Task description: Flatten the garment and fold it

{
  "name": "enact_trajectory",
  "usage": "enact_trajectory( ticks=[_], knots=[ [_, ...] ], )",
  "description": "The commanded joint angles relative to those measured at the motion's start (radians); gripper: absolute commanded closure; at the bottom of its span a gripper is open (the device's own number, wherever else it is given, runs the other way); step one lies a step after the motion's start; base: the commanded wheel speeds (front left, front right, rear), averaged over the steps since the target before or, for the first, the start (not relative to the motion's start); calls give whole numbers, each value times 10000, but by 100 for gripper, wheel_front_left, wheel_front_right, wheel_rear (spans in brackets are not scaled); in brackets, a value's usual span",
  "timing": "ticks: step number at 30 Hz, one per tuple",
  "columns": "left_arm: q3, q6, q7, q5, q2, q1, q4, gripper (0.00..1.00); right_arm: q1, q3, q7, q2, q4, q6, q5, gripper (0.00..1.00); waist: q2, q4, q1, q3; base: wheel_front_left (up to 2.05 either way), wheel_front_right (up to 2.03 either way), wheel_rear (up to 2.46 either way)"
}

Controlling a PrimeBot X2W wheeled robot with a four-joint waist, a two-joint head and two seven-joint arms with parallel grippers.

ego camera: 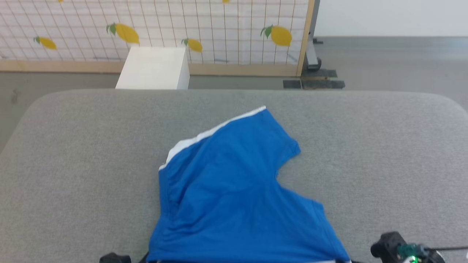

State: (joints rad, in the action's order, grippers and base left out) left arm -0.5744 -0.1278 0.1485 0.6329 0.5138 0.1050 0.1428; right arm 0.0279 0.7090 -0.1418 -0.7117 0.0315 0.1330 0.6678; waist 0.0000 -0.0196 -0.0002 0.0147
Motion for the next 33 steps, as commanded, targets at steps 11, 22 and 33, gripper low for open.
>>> enact_trajectory(
  ticks=[11, 22, 33],
  knots=[
    [27, -528, -186, -239, 555, 297, -1016, 100, -1178, -2052, -685, 646, -1020, -23, -623, 100, 0, -216, 2, 181, 0, 0, 0],
    [-352, 381, -450, -839, 97, -2401, -362, 100, 1473, -2372, -1000, 1111, -242, -23, -647, 100, 0, -656, 2, -831, 0, 0, 0],
    [68, 973, 15, -659, -515, -4722, 1263, 100, 6206, -647, -1273, 1759, 2059, -23, -782, 100, 0, -943, 2, -2882, 0, 0, 0]
  ],
)
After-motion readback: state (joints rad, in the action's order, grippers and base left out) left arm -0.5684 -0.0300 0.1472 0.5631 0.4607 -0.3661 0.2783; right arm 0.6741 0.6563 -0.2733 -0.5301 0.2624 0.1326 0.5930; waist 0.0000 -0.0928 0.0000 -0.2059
